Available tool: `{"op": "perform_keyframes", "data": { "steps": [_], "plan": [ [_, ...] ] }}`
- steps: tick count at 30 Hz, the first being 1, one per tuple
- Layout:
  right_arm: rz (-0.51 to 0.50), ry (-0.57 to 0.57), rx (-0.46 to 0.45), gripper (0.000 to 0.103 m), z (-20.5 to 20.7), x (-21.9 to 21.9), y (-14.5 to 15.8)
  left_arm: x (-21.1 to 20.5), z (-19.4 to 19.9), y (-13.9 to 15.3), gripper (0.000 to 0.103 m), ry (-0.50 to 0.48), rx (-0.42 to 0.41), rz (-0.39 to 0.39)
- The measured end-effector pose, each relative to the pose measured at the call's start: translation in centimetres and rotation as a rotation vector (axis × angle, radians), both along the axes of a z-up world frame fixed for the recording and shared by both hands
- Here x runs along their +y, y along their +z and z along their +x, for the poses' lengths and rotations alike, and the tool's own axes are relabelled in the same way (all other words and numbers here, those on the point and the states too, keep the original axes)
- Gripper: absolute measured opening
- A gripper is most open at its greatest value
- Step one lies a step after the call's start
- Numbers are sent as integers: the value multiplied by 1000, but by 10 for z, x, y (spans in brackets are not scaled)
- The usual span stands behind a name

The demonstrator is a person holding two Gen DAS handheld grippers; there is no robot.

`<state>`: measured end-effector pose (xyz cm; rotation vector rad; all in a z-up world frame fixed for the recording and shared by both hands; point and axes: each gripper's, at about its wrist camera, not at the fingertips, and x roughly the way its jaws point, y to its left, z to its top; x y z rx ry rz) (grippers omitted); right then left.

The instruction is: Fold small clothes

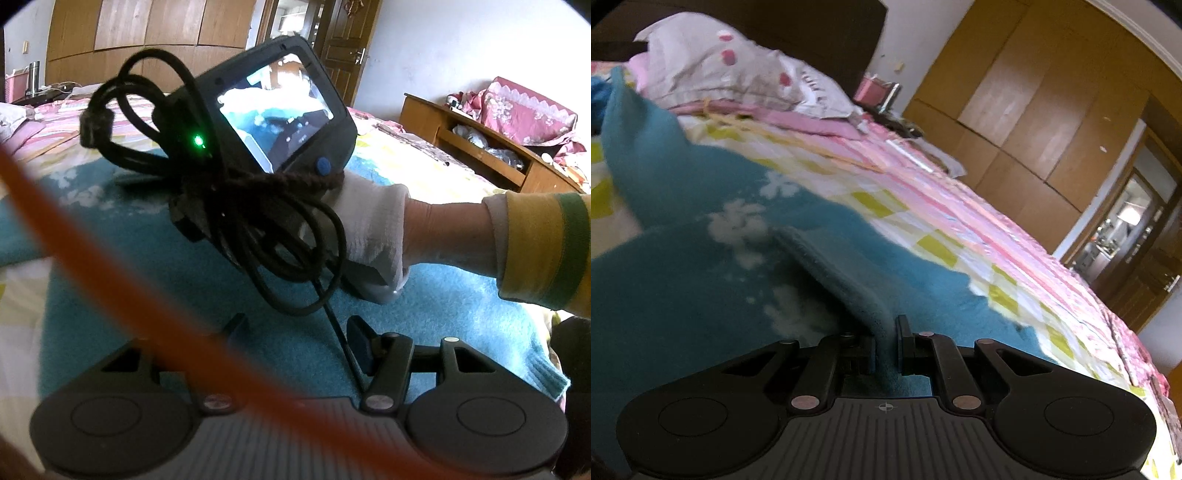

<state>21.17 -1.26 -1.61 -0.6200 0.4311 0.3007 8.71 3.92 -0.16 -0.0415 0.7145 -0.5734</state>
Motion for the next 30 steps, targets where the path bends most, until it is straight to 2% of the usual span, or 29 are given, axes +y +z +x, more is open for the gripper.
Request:
{"op": "perform_keyframes", "data": {
  "steps": [4, 8, 13, 18, 20, 25, 30],
  "plan": [
    [35, 13, 49, 17, 4, -5, 4, 2, 1, 0, 63, 8, 5, -12],
    [143, 18, 131, 20, 2, -23, 18, 8, 2, 1, 67, 27, -3, -31],
    [292, -11, 176, 24, -10, -59, 38, 10, 3, 5, 68, 29, -12, -53],
    [379, -86, 210, 24, -8, -86, 40, 15, 3, 9, 68, 26, -8, -84],
    [453, -93, 257, 24, -6, -92, 42, 16, 3, 10, 68, 21, -15, -82],
    [540, -107, 285, 24, 0, -102, 51, 17, 4, 15, 69, -16, -9, -93],
    [494, -95, 297, 24, 0, -105, 54, 19, 1, 20, 68, -65, -9, -129]
  ]
}}
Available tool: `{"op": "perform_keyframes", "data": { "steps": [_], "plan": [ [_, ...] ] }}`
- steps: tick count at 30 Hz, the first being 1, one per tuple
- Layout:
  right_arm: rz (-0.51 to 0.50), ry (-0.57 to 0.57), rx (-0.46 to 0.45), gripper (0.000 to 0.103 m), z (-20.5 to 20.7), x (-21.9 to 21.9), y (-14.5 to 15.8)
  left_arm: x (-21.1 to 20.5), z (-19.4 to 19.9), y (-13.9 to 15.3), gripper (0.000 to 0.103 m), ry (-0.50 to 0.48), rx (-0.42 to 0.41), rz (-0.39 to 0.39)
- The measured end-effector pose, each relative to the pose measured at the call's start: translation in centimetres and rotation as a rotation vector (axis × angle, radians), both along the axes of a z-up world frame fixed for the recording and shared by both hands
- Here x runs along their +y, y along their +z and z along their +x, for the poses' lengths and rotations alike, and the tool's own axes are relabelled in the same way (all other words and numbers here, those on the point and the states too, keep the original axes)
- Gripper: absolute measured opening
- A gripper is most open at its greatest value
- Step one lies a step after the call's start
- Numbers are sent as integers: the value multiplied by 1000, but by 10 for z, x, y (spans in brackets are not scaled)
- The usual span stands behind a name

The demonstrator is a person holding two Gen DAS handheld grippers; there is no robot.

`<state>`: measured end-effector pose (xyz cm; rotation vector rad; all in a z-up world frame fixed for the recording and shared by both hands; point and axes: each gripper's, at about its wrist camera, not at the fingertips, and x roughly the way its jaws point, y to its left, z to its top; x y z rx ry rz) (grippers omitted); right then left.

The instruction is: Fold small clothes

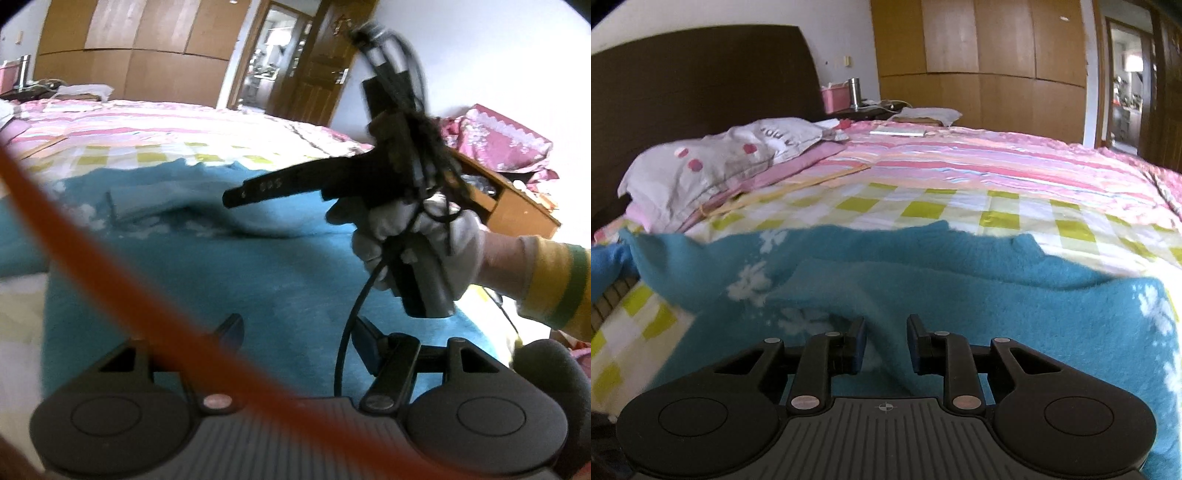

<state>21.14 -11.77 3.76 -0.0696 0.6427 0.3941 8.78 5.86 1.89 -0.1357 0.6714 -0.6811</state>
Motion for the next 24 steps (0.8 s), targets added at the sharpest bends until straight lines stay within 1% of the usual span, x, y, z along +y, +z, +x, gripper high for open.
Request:
{"op": "perform_keyframes", "data": {
  "steps": [2, 5, 8, 13, 17, 20, 21, 24],
  "plan": [
    [-15, -40, 7, 24, 3, -3, -3, 0, -1, 3, 68, -18, -8, -10],
    [3, -86, 23, 24, 8, -13, -6, 1, -3, 6, 69, -14, -26, -12],
    [-29, -107, 21, 24, 9, -17, -10, 7, 3, 4, 68, 4, -1, -42],
    [-39, -132, 18, 24, 10, -24, -13, 15, 11, 3, 69, 94, 15, -41],
    [-48, -127, 2, 24, 11, -21, -14, 24, 18, -1, 69, 173, 16, -18],
    [-74, -111, 24, 24, 15, -14, -20, 34, 20, 2, 69, 238, 2, -12],
    [-87, -109, 37, 24, 17, -11, -24, 39, 22, 3, 69, 266, -2, -12],
    [-97, -107, 24, 26, 15, -5, -24, 59, 29, 5, 69, 375, -2, -7]
  ]
}}
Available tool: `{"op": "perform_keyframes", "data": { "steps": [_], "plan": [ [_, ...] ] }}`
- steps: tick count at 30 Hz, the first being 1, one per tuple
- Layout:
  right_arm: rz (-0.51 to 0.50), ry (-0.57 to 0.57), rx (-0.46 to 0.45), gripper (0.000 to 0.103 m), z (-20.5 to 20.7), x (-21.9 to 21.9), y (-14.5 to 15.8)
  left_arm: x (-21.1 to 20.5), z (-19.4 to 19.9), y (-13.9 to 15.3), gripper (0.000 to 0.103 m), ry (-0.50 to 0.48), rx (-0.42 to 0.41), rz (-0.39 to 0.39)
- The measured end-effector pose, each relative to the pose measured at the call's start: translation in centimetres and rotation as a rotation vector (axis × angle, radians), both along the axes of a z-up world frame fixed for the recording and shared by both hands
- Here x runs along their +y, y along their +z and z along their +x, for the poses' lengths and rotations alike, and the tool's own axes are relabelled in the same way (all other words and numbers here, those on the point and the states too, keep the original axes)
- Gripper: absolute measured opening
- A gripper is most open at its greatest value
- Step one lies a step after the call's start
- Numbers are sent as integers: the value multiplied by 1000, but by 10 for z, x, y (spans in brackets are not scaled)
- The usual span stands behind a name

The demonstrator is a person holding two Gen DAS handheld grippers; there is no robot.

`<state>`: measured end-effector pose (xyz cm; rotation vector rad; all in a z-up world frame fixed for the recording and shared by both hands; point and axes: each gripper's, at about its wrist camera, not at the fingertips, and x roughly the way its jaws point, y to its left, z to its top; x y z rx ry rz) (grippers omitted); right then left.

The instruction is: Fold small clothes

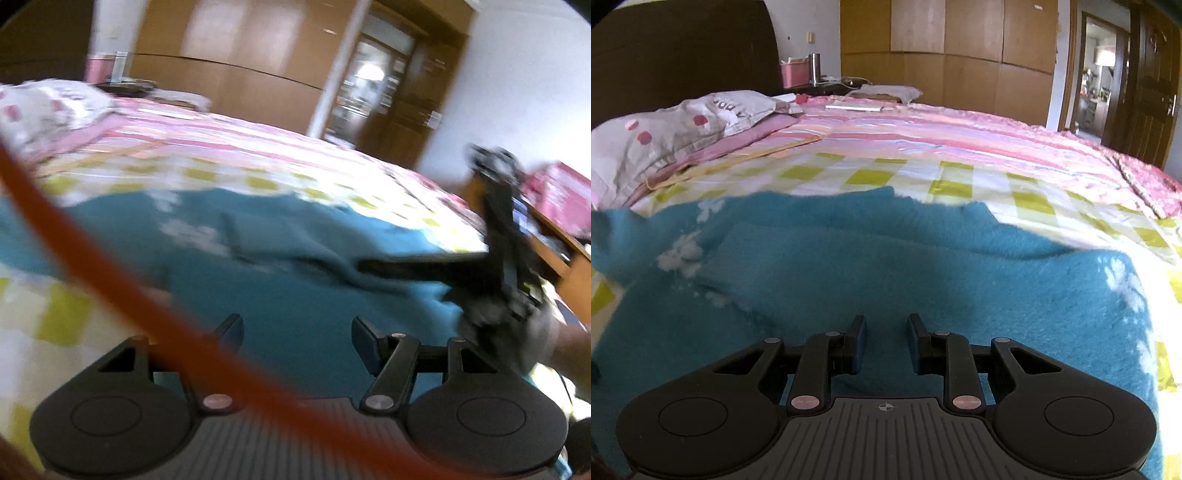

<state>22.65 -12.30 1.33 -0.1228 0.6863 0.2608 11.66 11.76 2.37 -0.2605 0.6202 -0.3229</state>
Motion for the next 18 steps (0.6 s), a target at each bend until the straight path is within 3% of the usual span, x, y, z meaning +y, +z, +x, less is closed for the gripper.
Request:
{"op": "perform_keyframes", "data": {
  "steps": [10, 18],
  "plan": [
    [37, 32, -4, 26, -6, 14, 2, 114, 34, -9, 69, 516, 80, -110],
    [55, 28, -3, 26, -9, 20, 2, 163, 63, -30, 69, 675, 100, -148]
  ]
}}
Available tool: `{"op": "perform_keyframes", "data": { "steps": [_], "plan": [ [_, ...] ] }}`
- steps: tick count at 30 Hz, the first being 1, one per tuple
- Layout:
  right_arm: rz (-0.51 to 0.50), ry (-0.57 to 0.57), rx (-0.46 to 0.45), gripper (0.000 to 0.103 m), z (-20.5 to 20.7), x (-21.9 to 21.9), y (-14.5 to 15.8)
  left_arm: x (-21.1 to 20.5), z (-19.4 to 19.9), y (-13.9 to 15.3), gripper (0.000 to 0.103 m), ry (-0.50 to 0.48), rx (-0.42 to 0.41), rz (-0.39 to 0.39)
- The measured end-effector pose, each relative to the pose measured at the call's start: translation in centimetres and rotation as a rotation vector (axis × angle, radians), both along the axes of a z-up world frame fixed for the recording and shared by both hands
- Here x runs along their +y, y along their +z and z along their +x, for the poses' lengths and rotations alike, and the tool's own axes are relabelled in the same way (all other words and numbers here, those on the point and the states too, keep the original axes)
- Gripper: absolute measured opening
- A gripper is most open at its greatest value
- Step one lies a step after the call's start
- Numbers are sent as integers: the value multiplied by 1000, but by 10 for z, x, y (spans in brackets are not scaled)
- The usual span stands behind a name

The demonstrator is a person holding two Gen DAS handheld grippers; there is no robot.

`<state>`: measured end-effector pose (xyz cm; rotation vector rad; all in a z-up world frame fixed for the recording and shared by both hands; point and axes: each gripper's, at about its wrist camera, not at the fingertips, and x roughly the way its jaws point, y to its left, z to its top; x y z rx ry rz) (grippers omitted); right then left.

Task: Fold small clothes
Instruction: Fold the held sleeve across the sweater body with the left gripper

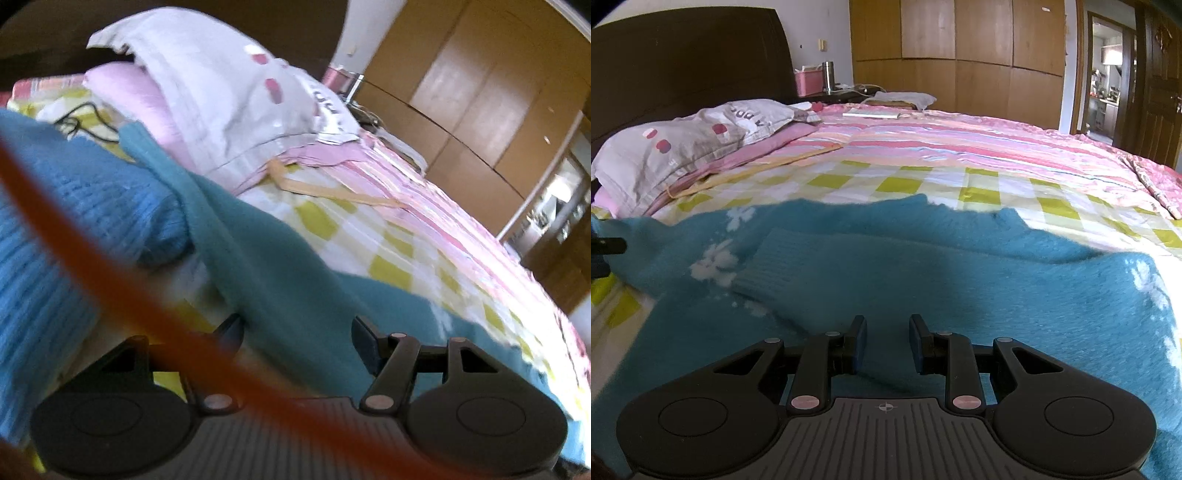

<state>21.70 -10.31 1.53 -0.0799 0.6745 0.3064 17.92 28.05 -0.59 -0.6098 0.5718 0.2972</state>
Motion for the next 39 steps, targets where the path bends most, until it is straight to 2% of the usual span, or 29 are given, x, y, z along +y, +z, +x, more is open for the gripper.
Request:
{"op": "perform_keyframes", "data": {
  "steps": [7, 9, 11, 14, 16, 20, 22, 26, 32, 35, 37, 39],
  "plan": [
    [11, -7, 5, 26, -2, 5, -2, 15, 26, -15, 66, 34, -11, -40],
    [21, -4, 8, 26, -3, 6, -1, 15, 28, -15, 55, 33, -7, -10],
    [26, 8, 10, 26, -6, 8, 1, 15, 30, -12, 33, 27, -2, 24],
    [31, 33, 16, 26, -9, 11, 4, 18, 33, -9, 19, 14, -15, 42],
    [34, 46, 14, 26, -12, 15, 7, 14, 31, -6, 17, -6, -36, 66],
    [38, 78, 2, 26, -16, 26, 15, -11, 29, 10, 17, -90, -84, 184],
    [43, 92, -10, 26, -17, 30, 22, -29, 25, 19, 17, -161, -129, 237],
    [53, 112, -32, 26, -19, 39, 34, -73, 19, 26, 17, -380, -192, 308],
    [76, 116, -49, 26, -20, 43, 53, -153, 7, 9, 18, -694, -163, 497],
    [78, 134, -45, 26, -20, 46, 60, -189, -9, 4, 29, -759, -170, 705],
    [92, 166, -9, 26, -17, 48, 62, -194, -13, 3, 36, -778, -174, 734],
    [101, 206, 23, 26, -12, 55, 63, -196, -13, 3, 36, -786, -174, 747]
  ]
}}
